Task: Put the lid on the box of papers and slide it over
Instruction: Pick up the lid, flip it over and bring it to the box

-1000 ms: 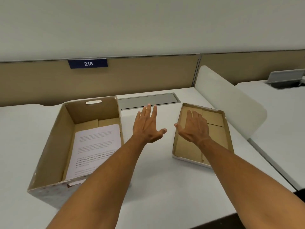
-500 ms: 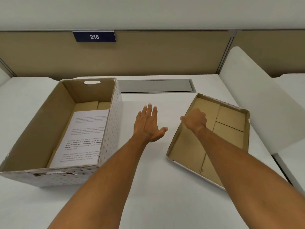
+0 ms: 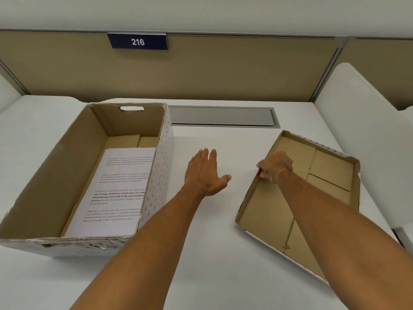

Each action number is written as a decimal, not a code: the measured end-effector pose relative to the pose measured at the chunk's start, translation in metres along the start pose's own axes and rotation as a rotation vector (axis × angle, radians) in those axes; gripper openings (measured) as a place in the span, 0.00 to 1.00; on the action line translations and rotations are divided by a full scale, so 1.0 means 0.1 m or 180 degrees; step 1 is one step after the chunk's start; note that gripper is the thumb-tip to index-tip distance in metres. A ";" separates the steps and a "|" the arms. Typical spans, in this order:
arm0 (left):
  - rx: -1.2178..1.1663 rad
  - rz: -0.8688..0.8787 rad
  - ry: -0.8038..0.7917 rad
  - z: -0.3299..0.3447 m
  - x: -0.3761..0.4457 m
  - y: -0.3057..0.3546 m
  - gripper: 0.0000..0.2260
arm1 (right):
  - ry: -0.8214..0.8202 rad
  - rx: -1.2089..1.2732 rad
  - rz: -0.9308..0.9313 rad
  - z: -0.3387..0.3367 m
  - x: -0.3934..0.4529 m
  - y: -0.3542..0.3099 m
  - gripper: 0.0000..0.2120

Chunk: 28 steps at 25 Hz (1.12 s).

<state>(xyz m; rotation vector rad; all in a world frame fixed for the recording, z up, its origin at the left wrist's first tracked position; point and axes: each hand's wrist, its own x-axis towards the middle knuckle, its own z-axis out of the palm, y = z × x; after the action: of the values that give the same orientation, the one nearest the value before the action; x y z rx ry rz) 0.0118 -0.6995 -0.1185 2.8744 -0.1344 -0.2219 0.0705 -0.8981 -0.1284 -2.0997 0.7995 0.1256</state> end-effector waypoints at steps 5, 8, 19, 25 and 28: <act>-0.0265 -0.0016 -0.0022 -0.03 -0.02 0.01 0.37 | -0.0174 0.0132 0.0065 -0.18 -0.02 -0.08 0.06; -0.0530 -0.0038 -0.0031 -0.11 -0.01 0.06 0.33 | -0.0229 0.0281 -0.0013 -0.48 -0.09 -0.27 0.04; -0.2065 -0.0275 -0.0615 -0.35 0.01 0.50 0.27 | -0.0239 0.1131 -0.0377 -1.76 -0.72 -0.89 0.09; -0.3517 -0.0753 -0.1044 -0.43 -0.06 0.63 0.21 | -0.0732 0.1821 -0.0683 -2.05 -1.13 -1.12 0.01; -0.4177 -0.0995 -0.1165 -0.52 -0.12 0.65 0.20 | -0.1056 0.2070 -0.0857 -2.14 -1.32 -1.26 0.01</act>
<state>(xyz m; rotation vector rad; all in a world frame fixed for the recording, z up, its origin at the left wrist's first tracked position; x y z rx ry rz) 0.0039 -0.7481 -0.0506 1.5139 0.2955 -0.6096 -0.0017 -0.9416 0.1401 -1.4925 0.2923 0.0543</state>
